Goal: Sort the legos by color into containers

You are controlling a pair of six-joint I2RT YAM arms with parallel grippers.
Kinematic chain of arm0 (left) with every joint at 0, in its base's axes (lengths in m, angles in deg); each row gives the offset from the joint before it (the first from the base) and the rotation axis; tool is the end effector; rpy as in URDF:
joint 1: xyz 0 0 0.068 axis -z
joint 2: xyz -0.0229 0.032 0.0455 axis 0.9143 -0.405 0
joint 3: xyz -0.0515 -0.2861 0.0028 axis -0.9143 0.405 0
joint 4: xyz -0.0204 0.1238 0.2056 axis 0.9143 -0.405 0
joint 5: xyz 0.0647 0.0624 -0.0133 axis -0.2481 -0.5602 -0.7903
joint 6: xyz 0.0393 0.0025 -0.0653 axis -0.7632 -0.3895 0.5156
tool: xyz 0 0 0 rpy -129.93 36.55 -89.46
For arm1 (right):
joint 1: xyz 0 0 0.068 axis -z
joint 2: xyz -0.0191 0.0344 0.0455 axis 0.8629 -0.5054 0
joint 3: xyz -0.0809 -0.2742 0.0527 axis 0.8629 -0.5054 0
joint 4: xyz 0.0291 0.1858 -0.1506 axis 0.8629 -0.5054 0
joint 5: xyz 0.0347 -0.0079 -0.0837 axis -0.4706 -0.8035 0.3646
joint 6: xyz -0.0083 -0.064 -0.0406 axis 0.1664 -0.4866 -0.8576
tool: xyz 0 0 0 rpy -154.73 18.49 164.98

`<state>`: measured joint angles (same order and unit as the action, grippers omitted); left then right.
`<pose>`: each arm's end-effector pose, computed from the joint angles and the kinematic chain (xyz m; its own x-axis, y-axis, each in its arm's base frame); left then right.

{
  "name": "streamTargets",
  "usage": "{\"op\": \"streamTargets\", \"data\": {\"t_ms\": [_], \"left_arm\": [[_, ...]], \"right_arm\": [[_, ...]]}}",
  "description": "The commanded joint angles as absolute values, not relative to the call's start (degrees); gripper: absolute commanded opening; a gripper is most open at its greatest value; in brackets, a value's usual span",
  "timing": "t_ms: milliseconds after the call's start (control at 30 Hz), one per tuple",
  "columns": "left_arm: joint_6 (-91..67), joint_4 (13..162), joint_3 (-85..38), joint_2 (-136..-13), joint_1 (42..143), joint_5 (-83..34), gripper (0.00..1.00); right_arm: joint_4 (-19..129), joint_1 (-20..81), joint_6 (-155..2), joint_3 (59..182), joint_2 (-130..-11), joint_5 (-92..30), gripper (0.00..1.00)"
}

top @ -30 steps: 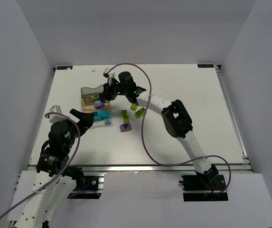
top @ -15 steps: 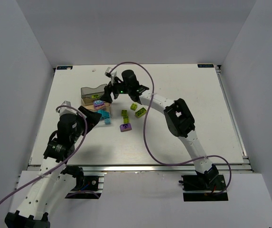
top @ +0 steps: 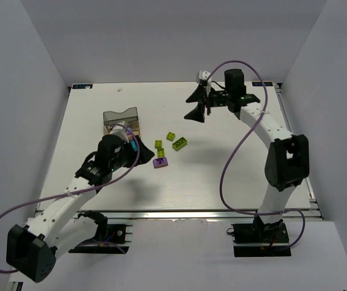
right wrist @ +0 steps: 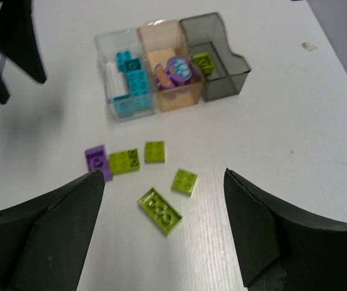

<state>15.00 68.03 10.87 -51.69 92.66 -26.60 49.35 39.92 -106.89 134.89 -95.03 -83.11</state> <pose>0.1711 -0.0932 0.2646 -0.7003 -0.3383 -0.6286 0.1160 0.8150 -0.5678 0.3822 0.1965 0.3418 0.0455 -0.1957 -0.9796 -0.9890 0.1292 -0.0718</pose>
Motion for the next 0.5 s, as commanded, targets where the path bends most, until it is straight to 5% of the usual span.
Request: {"op": "streamTargets", "data": {"t_ms": [0,467], "left_arm": [[7.61,71.0,5.42,-56.62,96.34,-24.78,0.82],[-13.23,67.57,-4.52,-75.17,104.52,-26.89,0.82]], "right_arm": [[30.32,38.29,-129.27,128.37,-89.2,-83.5,0.83],[33.91,47.07,-124.54,113.67,-71.78,-77.94,0.71]]}}
